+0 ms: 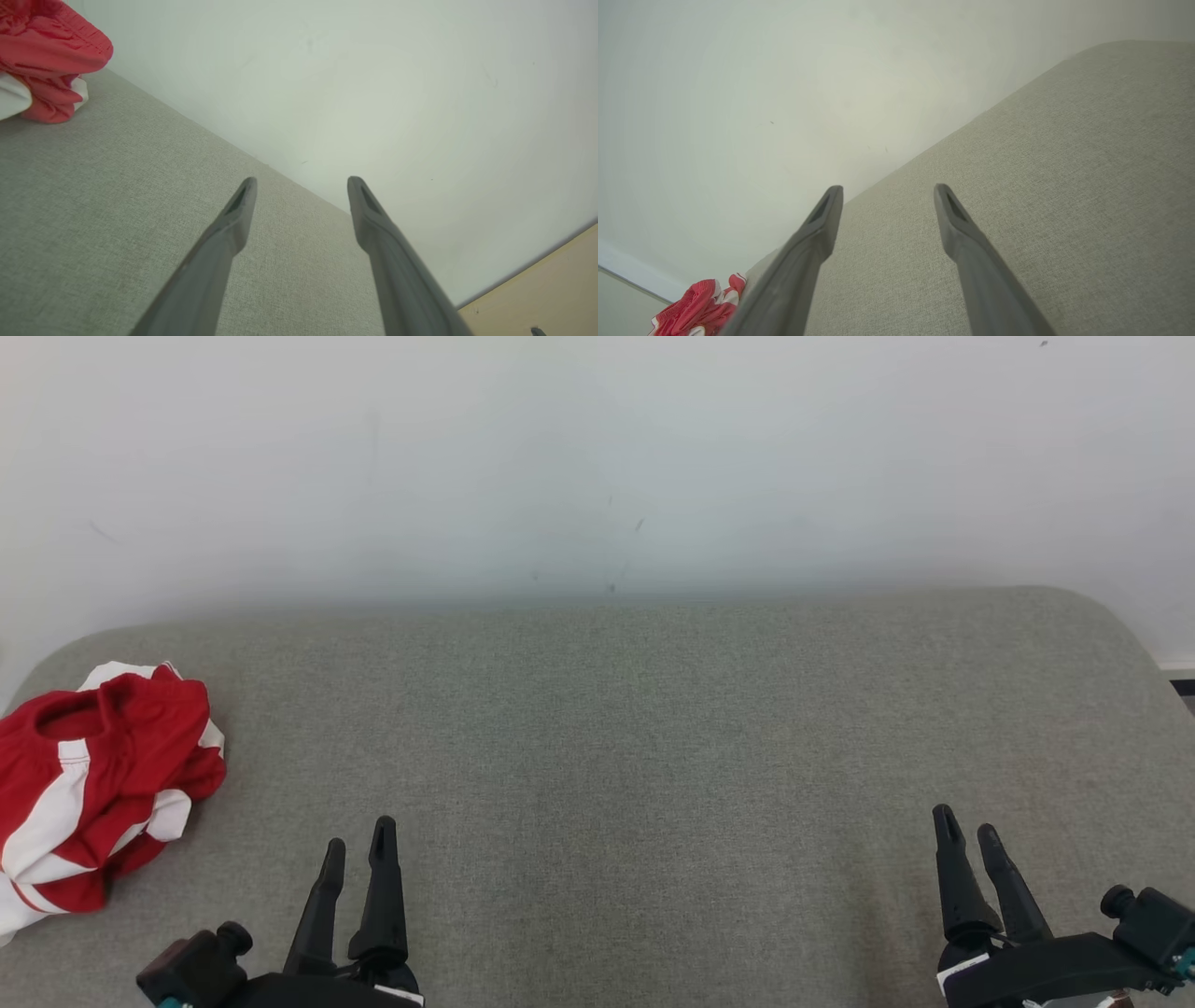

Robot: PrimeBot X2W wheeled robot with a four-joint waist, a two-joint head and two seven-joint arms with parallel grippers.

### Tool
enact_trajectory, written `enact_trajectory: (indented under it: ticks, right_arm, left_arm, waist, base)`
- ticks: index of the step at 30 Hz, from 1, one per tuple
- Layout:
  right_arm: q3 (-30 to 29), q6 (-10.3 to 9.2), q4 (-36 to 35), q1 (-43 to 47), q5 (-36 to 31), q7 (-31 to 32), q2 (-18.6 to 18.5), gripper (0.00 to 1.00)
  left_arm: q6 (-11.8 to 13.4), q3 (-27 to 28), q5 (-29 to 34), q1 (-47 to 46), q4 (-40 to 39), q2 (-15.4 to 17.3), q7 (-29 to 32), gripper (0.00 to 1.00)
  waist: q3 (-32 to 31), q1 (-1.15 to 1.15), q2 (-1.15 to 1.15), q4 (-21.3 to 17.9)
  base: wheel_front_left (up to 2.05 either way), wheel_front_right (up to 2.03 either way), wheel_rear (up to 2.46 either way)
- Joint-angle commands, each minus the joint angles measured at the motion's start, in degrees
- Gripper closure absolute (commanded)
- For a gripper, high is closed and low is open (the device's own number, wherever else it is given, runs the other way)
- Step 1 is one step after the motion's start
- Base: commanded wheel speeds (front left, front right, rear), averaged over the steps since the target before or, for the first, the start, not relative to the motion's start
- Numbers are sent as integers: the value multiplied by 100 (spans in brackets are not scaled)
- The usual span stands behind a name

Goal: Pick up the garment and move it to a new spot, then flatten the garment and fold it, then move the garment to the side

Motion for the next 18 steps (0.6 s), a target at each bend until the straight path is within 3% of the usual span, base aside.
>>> enact_trajectory:
  ticks: [1, 18]
  right_arm:
    - [52, 19, -115, 2, -187, -81, -75, 0]
    - [307, 22, -323, 168, -1174, -441, -127, 0]
  left_arm:
    - [31, -24, 223, 2, -130, 16, -52, 0]
    - [54, -207, 1332, 118, -287, 18, -248, 0]
  waist:
    - [-9, 0, 0, -5]
    - [-76, 0, 0, -62]
  base:
    - [0, 0, 0]
    - [0, 0, 0]
